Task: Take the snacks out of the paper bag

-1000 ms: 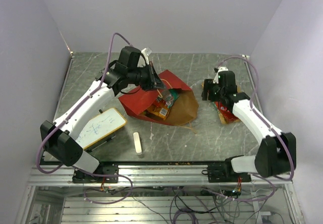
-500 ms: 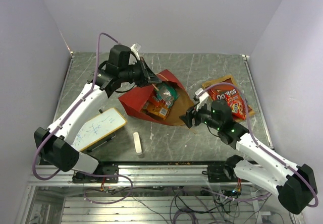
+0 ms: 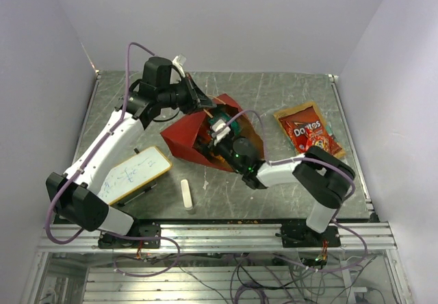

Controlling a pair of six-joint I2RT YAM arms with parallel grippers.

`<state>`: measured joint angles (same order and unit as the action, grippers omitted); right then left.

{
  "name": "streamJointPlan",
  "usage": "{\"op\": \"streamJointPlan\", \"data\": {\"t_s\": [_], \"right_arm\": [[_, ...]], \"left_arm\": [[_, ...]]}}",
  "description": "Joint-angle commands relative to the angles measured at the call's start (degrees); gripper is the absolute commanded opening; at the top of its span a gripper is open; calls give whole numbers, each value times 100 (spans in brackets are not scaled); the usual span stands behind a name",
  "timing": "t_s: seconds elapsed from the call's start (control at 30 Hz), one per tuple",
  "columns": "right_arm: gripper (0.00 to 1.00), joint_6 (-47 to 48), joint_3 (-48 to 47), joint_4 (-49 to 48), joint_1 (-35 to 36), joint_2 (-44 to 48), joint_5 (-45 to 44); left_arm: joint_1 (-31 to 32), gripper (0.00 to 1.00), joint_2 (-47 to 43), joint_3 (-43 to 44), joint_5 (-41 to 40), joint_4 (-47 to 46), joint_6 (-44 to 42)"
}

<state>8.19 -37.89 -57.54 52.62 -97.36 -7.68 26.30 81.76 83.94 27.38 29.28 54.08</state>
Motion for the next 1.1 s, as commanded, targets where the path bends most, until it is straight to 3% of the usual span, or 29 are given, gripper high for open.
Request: {"op": "streamJointPlan", "data": {"t_s": [0.0, 0.1, 0.23, 0.47, 0.6, 0.93, 1.07], "right_arm": [[81, 582, -612, -1371, 3, -422, -1014], [82, 738, -854, -1016, -11, -617, -1137], [85, 978, -1090, -1144, -10, -1078, -1631], [88, 1348, -1857, -1107, -96, -1798, -2409], [86, 1274, -1913, -1093, -250, -2052, -2345], [36, 1395, -1987, -704, -366, -1928, -1908], [4, 1329, -1720, -226, -365, -1457, -1491]], "left_arm": [[-66, 7, 200, 541, 165, 105, 34], [-64, 7, 256, 733, 91, 273, -52], [-64, 7, 57, 389, 51, -158, 244], [-64, 7, 111, 501, 53, 158, 91], [-65, 7, 126, 551, 8, 271, 38], [-64, 7, -102, 184, -36, -18, 301], [-64, 7, -6, 365, -32, 30, 262]]}}
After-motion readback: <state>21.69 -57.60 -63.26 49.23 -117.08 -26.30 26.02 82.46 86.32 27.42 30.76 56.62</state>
